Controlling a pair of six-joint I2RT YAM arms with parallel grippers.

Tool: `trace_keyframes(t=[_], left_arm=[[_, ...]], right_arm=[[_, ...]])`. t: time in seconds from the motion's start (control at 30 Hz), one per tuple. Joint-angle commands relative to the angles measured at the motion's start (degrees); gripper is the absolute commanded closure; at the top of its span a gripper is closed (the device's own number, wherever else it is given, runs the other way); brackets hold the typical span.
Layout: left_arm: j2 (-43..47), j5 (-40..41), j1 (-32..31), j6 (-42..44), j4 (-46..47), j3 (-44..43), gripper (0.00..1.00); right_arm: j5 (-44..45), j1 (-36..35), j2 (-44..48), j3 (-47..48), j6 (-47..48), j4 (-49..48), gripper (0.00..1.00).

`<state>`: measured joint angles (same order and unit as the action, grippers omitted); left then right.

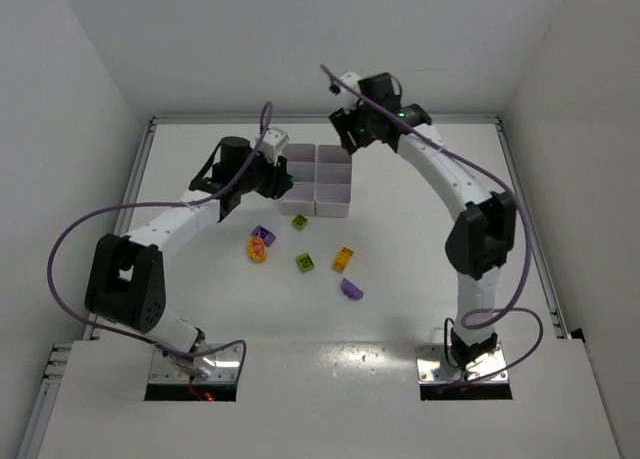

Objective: Sort the legos into containers by color

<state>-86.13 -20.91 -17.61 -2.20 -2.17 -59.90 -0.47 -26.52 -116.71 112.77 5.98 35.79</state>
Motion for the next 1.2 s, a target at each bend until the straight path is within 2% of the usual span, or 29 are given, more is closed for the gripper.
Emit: trace_keyframes(t=[0.0,0.3,0.6,0.67,0.8,0.9,1.1,1.17], left_arm=[[-3.07,5.96,-1.91,-0.7,4.81,-4.69,0.9],[-16.77,10.79,-3.13,-2.46,3.67,-15.94,0.9],[-21.19,10.18,-4.19,-1.85,3.14,-19.73,0.84],[-21.71,10.18,-4.71,-1.85,3.14,-19.73,0.79],[-21.71,9.66,-4.72,-1.32,3.14,-19.73,0.55],[-21.19,8.95,-4.72,-0.79,3.14,-18.42,0.47],[-17.15,6.32,-4.2,-0.26,5.42,-14.02,0.43],[-14.09,5.36,-2.97,-1.74,6.91,-12.01,0.43]], right_arm=[[2.58,4.18,6.83,-5.53,-0.35,-0.55,0.4],[-0.22,8.07,14.83,-14.6,2.37,2.08,0.4],[-6.12,10.62,17.04,-18.38,5.98,5.69,0.39],[-7.61,11.23,17.04,-18.38,6.58,6.22,0.39],[-10.33,11.85,17.04,-17.85,8.26,7.54,0.38],[-11.66,11.85,16.51,-17.85,8.78,8.07,0.38],[-12.19,11.32,15.98,-18.46,9.31,8.07,0.38],[-15.08,10.79,15.98,-18.46,10.54,8.68,0.38]])
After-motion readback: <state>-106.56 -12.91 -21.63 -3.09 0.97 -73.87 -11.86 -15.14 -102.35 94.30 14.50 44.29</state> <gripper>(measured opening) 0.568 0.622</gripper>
